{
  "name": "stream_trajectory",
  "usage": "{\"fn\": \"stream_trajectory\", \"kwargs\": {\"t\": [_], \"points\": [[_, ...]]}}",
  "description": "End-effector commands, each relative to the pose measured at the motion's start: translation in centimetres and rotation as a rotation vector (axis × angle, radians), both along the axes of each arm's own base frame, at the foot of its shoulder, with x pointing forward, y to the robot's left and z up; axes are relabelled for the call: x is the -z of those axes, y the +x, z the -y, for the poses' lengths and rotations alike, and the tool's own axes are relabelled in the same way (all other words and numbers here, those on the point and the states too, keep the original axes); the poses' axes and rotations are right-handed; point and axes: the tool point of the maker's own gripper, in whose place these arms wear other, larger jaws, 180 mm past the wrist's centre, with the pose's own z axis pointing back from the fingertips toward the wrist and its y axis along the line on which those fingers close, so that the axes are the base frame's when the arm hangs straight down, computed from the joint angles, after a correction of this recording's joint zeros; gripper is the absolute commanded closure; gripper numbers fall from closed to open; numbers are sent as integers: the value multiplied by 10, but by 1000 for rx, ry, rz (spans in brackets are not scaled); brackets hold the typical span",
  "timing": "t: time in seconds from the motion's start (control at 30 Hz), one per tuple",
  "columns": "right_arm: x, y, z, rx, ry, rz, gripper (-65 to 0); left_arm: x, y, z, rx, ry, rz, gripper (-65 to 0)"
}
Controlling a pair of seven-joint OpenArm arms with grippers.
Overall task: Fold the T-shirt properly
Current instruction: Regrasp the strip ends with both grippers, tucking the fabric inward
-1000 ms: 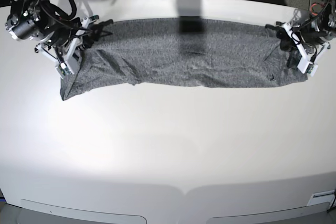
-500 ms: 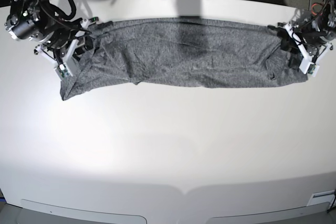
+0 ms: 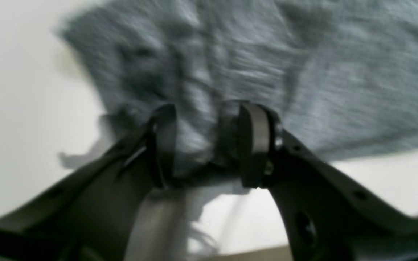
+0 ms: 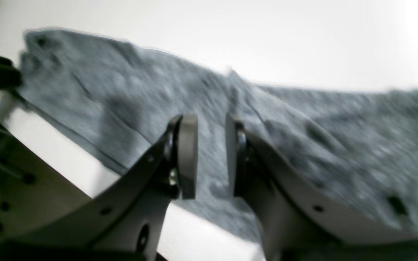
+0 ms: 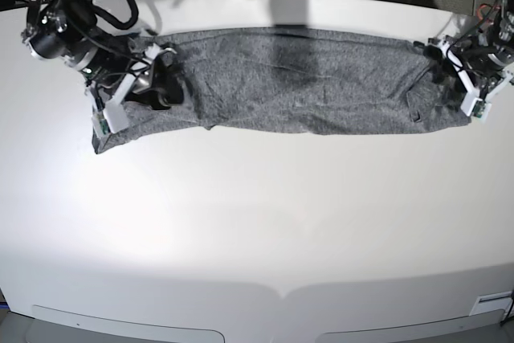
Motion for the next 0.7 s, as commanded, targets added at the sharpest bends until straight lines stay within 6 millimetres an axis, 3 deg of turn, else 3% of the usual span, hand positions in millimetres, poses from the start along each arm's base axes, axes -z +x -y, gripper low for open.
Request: {"fn": "stream_trajectory", "kwargs": {"t": [0.0,0.17,0.3,0.4,0.5,0.67], "points": [[-16,7,-7,-2,54,59,-141,-11,9,-5,13,22,50,-271],[-25,21,-21,33,109,104,-141,-24,22,11,0,-95,129,-271],[-15,35,-15,79,41,107,-141,-29,29,51,60,-232,168,-271],[-2,39,-11,92,34,71,-141,-30,35,66,44,-273,190,-271],[10,39,-5,97,9,38,-141,-27,43,56,59,-163,197,-271],[9,40,-2,91,-2,40,-141,-27,47,4,75,83,94,-271]]}}
